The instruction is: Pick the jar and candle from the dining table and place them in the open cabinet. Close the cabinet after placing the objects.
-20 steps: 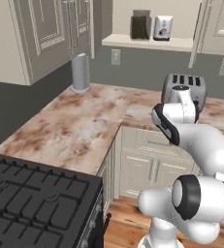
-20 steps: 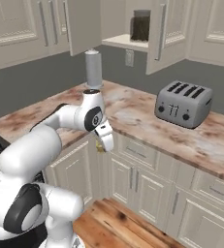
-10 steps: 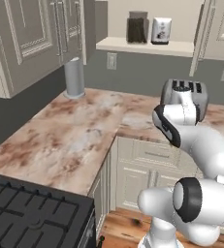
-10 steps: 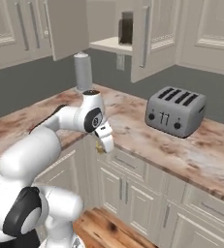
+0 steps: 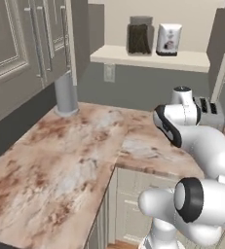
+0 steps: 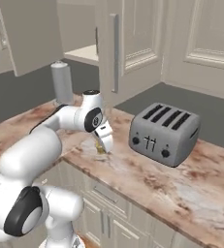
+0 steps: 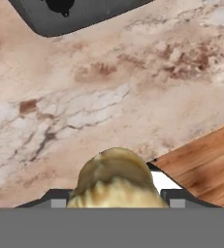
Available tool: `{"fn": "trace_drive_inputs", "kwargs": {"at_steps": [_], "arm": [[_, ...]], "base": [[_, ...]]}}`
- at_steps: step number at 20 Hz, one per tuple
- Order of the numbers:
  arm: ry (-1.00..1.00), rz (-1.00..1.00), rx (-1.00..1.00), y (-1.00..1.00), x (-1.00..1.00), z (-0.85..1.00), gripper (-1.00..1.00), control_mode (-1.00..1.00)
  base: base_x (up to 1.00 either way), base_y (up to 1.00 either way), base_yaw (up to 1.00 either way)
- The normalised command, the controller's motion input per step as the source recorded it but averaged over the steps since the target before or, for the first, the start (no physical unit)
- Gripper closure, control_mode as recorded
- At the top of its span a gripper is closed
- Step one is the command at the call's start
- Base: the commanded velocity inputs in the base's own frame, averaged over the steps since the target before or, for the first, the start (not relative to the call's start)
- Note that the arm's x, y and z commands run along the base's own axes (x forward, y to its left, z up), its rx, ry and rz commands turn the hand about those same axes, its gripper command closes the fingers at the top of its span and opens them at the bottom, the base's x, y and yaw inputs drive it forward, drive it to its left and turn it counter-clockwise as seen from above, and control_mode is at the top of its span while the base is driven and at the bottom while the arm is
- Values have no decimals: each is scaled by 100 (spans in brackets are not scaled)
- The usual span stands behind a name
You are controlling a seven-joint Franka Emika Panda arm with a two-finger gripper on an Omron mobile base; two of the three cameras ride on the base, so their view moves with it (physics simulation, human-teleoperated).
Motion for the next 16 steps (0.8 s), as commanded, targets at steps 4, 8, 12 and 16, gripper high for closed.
{"fn": "trace_drive_inputs", "kwargs": {"at_steps": [4,8,12,16], "arm": [[0,0,0,0,0,0,100,100],[0,0,0,0,0,0,100,100],[0,0,0,0,0,0,100,100],[0,0,0,0,0,0,100,100]], "base": [[100,22,-12],[100,40,-18],[100,61,-23],[100,79,-24]]}}
